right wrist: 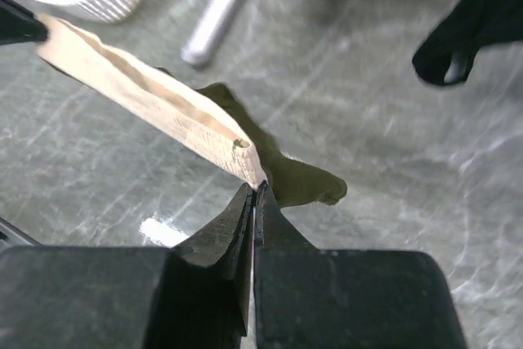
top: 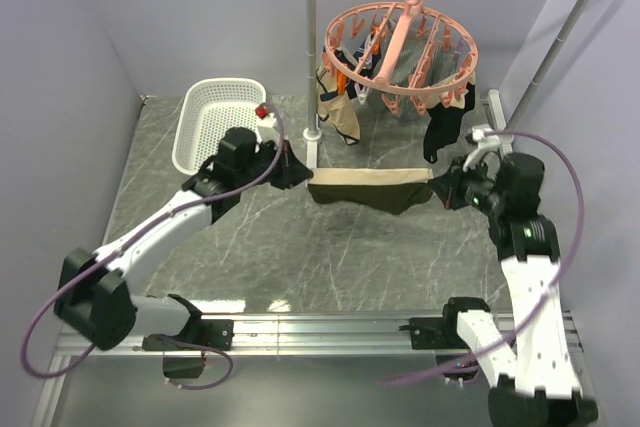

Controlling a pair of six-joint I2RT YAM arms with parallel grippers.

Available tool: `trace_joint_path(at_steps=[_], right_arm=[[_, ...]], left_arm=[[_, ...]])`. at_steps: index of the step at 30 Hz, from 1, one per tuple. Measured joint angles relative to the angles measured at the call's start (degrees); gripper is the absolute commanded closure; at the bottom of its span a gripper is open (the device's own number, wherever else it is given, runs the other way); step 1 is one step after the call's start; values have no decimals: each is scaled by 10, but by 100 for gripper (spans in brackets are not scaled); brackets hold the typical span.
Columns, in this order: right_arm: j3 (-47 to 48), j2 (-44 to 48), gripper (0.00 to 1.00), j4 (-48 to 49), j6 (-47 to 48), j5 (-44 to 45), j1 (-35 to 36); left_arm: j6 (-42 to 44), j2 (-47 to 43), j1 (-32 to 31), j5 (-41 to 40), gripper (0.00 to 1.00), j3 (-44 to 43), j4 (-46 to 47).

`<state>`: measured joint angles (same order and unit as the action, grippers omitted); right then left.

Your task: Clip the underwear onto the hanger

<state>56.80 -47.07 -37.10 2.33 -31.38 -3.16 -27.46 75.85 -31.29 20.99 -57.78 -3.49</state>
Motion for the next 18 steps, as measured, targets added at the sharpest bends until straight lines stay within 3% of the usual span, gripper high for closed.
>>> trace_joint_path(at_steps=[9, 14, 18], right_arm=[[-29, 205, 100, -17, -31, -41, 0], [-57, 172, 100, -11, -83, -29, 0], [-110, 70, 100, 14, -122, 24, 0]], left_arm=[[47, -168, -11, 12, 100, 53, -37], [71, -170, -30, 5, 99, 53, -65], [69, -72, -44, -16, 96, 32, -82]])
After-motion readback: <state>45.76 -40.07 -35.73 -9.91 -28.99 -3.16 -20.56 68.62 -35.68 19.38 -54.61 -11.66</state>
